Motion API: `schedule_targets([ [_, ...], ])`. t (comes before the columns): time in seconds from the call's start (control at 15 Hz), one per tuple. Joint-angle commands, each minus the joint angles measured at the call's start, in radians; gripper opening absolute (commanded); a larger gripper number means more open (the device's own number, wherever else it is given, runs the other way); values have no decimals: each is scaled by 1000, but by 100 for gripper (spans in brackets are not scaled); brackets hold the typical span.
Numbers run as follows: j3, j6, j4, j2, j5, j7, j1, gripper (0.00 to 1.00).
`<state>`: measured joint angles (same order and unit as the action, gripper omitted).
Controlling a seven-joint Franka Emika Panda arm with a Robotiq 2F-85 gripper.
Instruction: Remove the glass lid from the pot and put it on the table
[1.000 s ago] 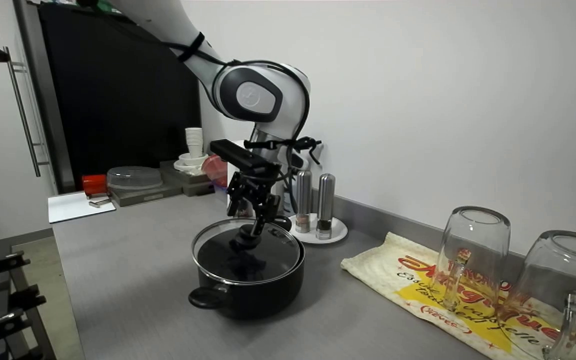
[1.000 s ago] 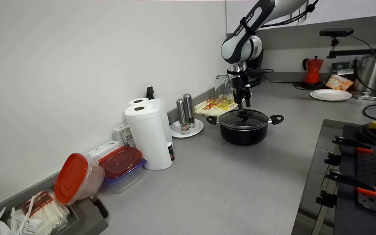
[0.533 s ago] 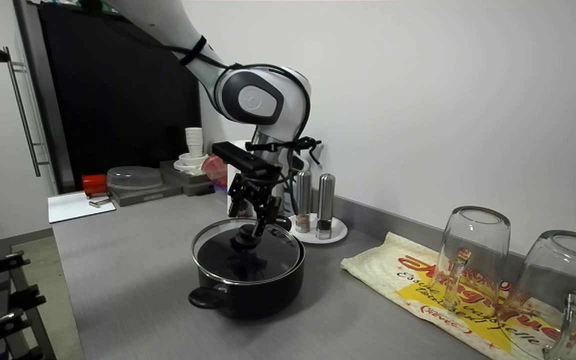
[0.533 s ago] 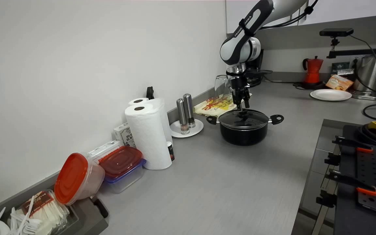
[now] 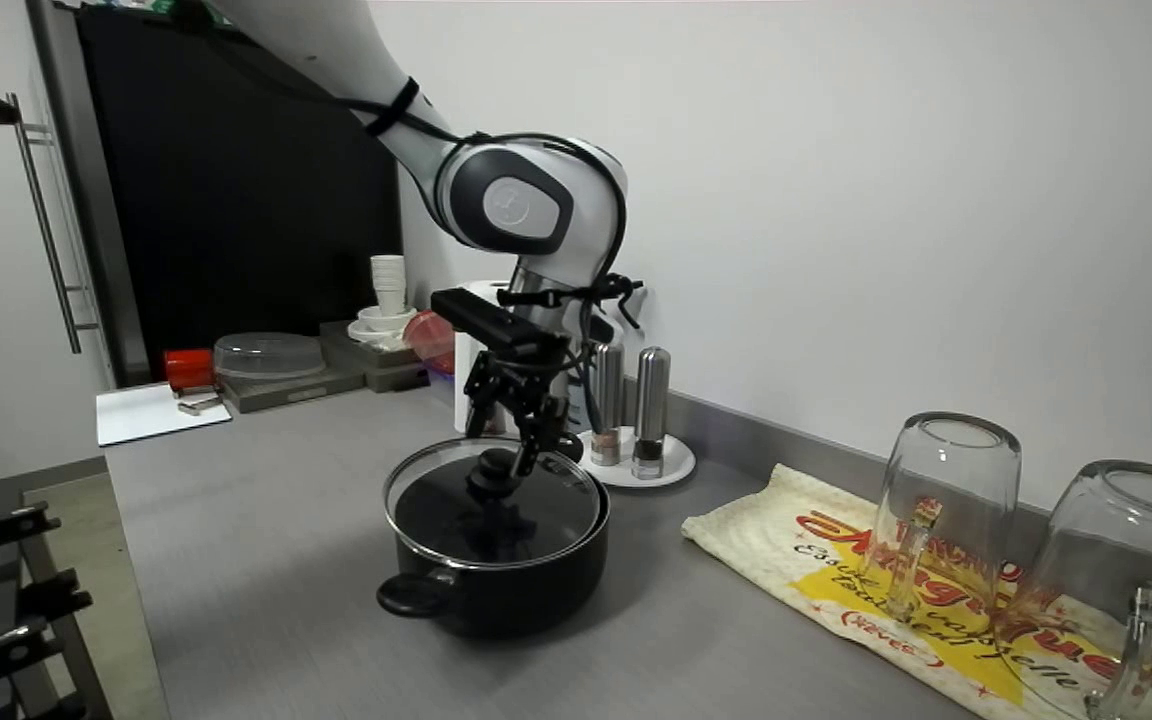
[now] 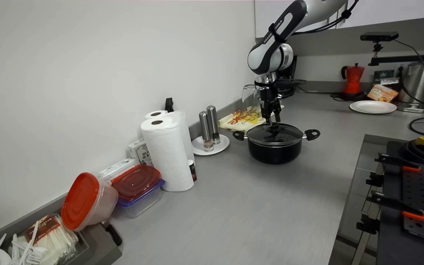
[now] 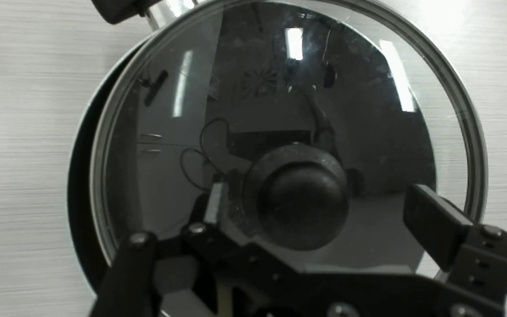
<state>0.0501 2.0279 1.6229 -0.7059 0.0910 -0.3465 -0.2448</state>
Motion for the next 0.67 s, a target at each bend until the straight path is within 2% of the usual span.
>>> schedule_targets([
  [0.0,-5,12,-41,-37,-2,28,-1,100],
  [0.13,-6,19,-50,-48,-2,27,-3,100],
  [0.2,-7,24,-53,-52,-3,24,-4,75],
  [0.33,-6,31,-56,-57,-7,21,-4,68],
  [0.6,-4,30,-60,-56,-13,23,-3,37],
])
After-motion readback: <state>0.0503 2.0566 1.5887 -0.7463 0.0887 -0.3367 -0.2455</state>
